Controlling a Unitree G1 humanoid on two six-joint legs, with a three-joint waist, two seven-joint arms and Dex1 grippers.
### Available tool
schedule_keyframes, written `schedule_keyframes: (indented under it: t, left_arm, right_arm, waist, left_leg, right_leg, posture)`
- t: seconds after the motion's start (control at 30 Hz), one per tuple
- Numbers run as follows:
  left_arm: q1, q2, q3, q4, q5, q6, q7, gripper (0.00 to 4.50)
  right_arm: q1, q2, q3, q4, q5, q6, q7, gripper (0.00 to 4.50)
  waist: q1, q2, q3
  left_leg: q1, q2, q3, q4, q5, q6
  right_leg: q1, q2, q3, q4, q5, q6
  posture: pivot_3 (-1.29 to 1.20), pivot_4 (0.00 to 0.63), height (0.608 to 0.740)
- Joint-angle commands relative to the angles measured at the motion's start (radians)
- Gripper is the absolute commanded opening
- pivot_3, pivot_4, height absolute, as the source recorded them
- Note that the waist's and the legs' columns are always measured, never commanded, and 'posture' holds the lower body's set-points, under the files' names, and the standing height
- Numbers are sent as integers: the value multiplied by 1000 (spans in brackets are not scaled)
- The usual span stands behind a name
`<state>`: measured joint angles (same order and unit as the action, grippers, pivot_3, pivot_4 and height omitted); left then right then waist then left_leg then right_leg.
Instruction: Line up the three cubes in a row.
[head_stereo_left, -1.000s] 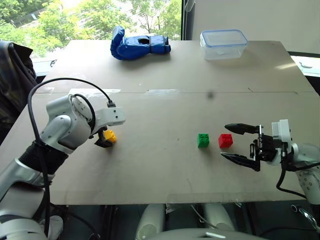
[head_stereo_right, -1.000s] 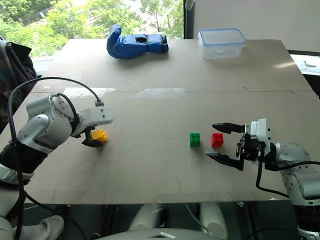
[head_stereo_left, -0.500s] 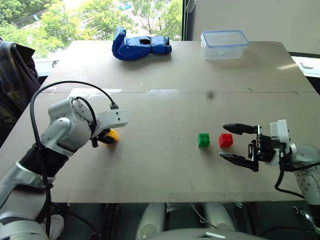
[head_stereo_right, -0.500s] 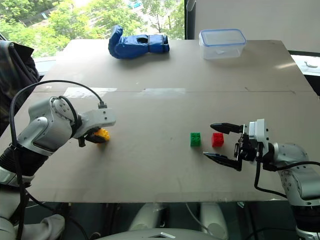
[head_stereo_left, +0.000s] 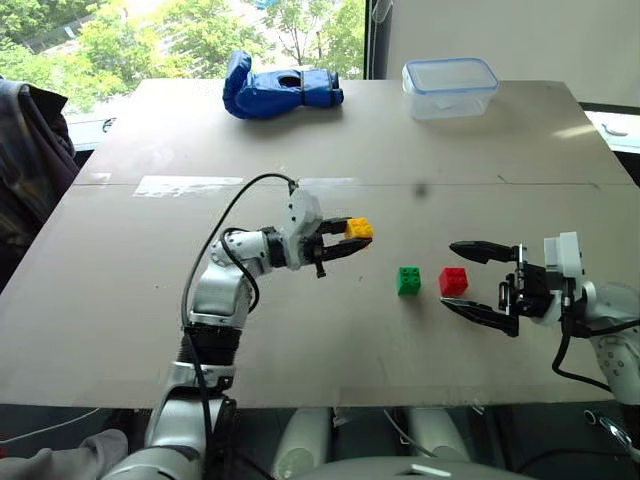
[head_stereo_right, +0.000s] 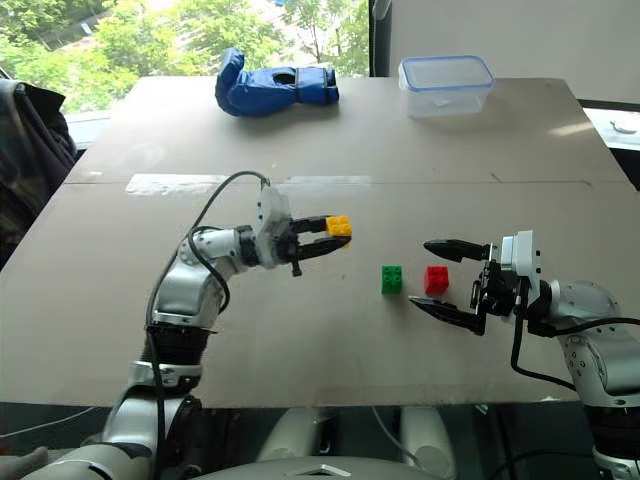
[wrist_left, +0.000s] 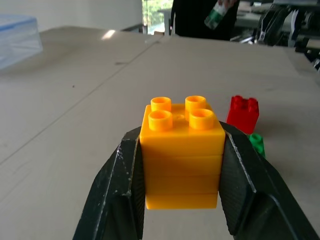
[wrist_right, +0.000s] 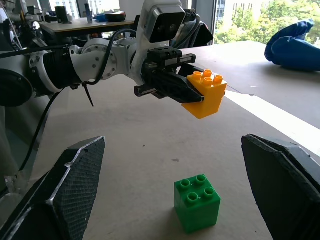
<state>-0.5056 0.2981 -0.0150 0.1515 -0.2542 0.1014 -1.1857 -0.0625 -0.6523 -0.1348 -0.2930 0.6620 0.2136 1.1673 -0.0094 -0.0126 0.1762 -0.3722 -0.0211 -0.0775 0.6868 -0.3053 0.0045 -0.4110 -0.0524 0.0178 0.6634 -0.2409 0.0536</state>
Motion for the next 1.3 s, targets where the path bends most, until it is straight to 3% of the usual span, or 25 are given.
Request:
schedule_keyframes:
  t: [0.03, 0.23, 0.47, 0.83, 1.3]
  left_arm:
    - [-12, 0, -32, 50, -22, -115, -60, 1319]
    - [-45, 15, -56, 167, -47, -252, -183, 1319]
    - [-4, 15, -45, 240, -64, -372, -215, 1319]
    - [27, 30, -65, 333, -75, -382, -273, 1319]
    - [-49, 29, -65, 569, -50, -474, -389, 1319]
  right_arm:
    - [16, -3, -35, -24, 18, -5, -8, 4500]
    - [44, -15, -60, -10, 10, -26, -1, 4500]
    - [75, -14, -85, -19, 31, -41, 23, 4500]
    - [65, -14, -80, -21, 31, -32, 25, 4500]
    - [68, -9, -73, -43, 28, -27, 6, 4500]
  waist:
    - [-1, 0, 0]
    - [-2, 0, 0]
    - [-3, 0, 0]
    - [-3, 0, 0]
    - [-3, 0, 0]
  left_leg:
    - [0, 0, 0, 0, 0, 0]
    - [0, -2, 0, 0, 0, 0]
    - [0, -2, 0, 0, 0, 0]
    - [1, -2, 0, 0, -2, 4]
    - [1, -3, 0, 0, -2, 4]
  right_leg:
    - [0, 0, 0, 0, 0, 0]
    - [0, 1, 0, 0, 0, 0]
    - [0, 1, 0, 0, 0, 0]
    - [0, 1, 0, 0, 0, 0]
    - [0, 1, 0, 0, 0, 0]
  posture:
    - [0, 150, 740]
    - [0, 150, 740]
    - [0, 150, 740]
    - [0, 150, 740]
    - [0, 150, 740]
